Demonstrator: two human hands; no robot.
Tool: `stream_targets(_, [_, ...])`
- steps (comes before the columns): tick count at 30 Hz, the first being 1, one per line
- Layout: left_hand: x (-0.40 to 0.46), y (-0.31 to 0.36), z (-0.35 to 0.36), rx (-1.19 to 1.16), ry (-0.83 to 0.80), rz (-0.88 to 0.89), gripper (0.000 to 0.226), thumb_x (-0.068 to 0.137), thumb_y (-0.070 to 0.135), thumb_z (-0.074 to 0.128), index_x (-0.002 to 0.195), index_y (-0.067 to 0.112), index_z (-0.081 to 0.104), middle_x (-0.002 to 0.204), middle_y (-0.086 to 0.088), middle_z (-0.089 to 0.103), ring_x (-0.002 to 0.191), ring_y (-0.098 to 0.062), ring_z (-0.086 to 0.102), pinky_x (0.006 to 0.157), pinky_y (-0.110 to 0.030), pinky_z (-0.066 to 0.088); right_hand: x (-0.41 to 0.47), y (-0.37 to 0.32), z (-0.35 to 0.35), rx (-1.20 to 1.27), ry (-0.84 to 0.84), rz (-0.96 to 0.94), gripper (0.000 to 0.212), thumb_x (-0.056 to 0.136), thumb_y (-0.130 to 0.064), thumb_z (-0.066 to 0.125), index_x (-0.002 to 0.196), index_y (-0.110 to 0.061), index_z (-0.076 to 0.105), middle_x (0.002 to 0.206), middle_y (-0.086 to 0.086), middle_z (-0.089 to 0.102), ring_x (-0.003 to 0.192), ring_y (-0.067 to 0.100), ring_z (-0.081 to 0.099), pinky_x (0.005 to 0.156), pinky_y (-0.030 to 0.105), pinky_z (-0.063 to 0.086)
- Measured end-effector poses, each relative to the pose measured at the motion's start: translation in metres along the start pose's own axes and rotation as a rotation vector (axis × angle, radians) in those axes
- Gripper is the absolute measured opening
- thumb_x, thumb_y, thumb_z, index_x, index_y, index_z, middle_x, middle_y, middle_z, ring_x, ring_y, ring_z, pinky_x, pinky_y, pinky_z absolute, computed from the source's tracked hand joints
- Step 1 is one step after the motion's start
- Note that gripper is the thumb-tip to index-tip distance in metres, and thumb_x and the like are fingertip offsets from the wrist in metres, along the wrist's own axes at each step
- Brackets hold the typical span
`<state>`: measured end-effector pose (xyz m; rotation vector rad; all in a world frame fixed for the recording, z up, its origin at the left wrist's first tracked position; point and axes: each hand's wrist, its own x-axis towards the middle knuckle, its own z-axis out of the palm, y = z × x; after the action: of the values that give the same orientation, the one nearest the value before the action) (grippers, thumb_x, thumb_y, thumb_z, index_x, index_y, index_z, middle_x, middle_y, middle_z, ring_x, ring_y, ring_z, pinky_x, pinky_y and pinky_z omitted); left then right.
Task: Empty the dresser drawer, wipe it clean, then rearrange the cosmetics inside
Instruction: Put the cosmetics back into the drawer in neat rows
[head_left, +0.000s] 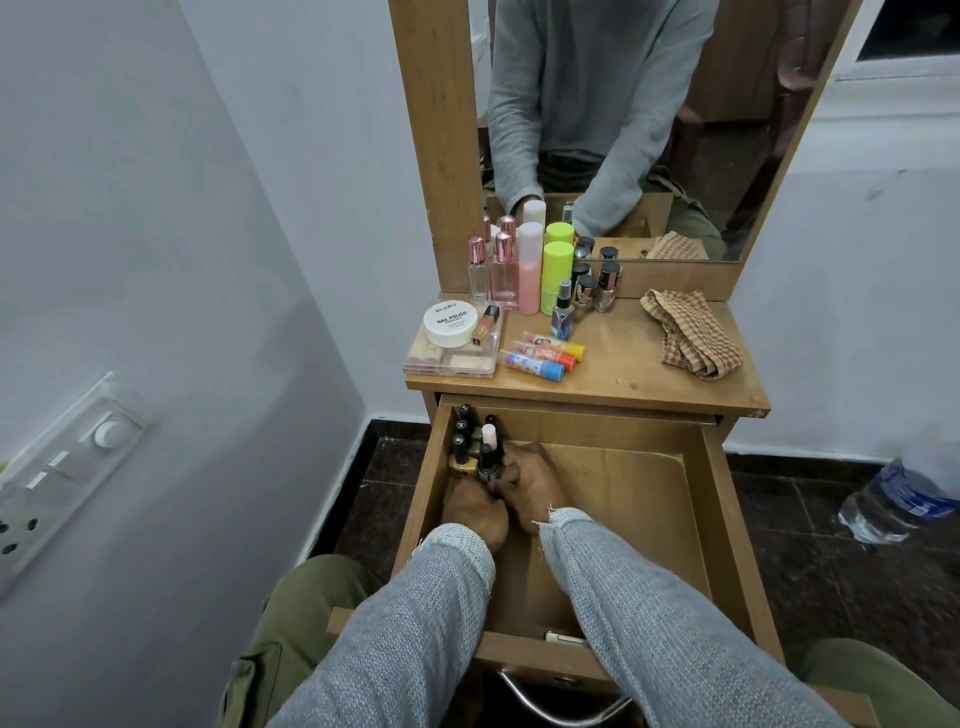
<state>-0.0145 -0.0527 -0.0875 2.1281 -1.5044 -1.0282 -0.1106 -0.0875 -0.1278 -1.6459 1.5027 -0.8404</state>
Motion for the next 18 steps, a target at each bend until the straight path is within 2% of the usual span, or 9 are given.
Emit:
stream_targets(4, [-0.004, 0.003, -0.003, -0.007, 0.003, 0.008, 0.023, 0.094, 0.011, 0.051, 0.109, 0.006, 0.068, 0.114, -0.011, 0.066, 0.107, -0.028, 0.061, 0.090, -0.028, 0.045, -0.004, -0.006, -0.005, 0.010, -0.014, 0.000, 0.030, 0.073, 0.003, 0.064, 0.095, -0.018, 0.065, 0.070, -0.008, 0.064, 0.060, 0.006, 0.058, 0.063, 0.024, 0.053])
stream_targets(6, [-0.008, 0.005, -0.006, -0.005, -0.006, 0.006, 0.023, 0.094, 0.010, 0.051, 0.108, 0.005, 0.068, 0.112, -0.012, 0.066, 0.106, -0.028, 0.062, 0.090, -0.029, 0.046, -0.009, -0.011, -0.009, 0.037, -0.038, 0.017, 0.037, 0.074, 0.005, 0.063, 0.099, -0.023, 0.064, 0.074, -0.008, 0.067, 0.064, 0.004, 0.061, 0.067, 0.025, 0.055])
stream_targets(9, [-0.012, 0.007, -0.009, 0.009, -0.021, 0.068, 0.021, 0.093, 0.008, 0.051, 0.105, 0.005, 0.068, 0.109, -0.011, 0.066, 0.107, -0.028, 0.062, 0.089, -0.027, 0.048, -0.016, -0.020, -0.019, 0.062, -0.045, 0.007, 0.036, 0.075, 0.002, 0.059, 0.084, -0.033, 0.058, 0.080, -0.009, 0.066, 0.072, 0.007, 0.061, 0.069, 0.022, 0.050])
stream_targets(12, [-0.023, 0.011, -0.013, -0.013, 0.010, 0.090, 0.021, 0.096, 0.009, 0.049, 0.108, 0.005, 0.066, 0.106, -0.006, 0.064, 0.107, -0.026, 0.061, 0.081, -0.023, 0.042, -0.029, -0.034, -0.037, 0.074, -0.032, 0.020, 0.015, 0.080, -0.004, 0.057, 0.088, -0.014, 0.066, 0.080, -0.002, 0.064, 0.074, 0.015, 0.060, 0.067, 0.025, 0.051])
stream_targets(14, [-0.031, 0.011, -0.016, 0.007, 0.028, 0.127, 0.025, 0.096, 0.015, 0.053, 0.117, 0.009, 0.063, 0.117, -0.006, 0.063, 0.112, -0.025, 0.059, 0.089, -0.026, 0.042, -0.036, -0.040, -0.054, 0.062, 0.019, 0.071, 0.012, 0.083, 0.000, 0.059, 0.092, -0.002, 0.067, 0.078, -0.002, 0.062, 0.075, 0.014, 0.058, 0.069, 0.020, 0.047])
stream_targets(15, [-0.033, 0.010, -0.018, 0.025, 0.013, 0.155, 0.027, 0.096, 0.018, 0.054, 0.120, 0.011, 0.063, 0.120, -0.006, 0.064, 0.113, -0.024, 0.059, 0.092, -0.026, 0.043, -0.039, -0.043, -0.063, 0.048, 0.026, 0.078, 0.009, 0.083, -0.002, 0.061, 0.088, -0.003, 0.068, 0.077, -0.003, 0.062, 0.075, 0.012, 0.057, 0.068, 0.018, 0.046])
stream_targets(18, [-0.042, 0.019, -0.029, 0.050, -0.025, 0.251, 0.025, 0.096, 0.022, 0.055, 0.116, 0.014, 0.068, 0.117, -0.002, 0.068, 0.106, -0.020, 0.063, 0.090, -0.023, 0.045, -0.042, -0.061, -0.097, -0.066, 0.019, 0.040, 0.009, 0.083, -0.017, 0.066, 0.077, -0.023, 0.069, 0.077, -0.010, 0.067, 0.075, 0.004, 0.060, 0.068, 0.019, 0.046])
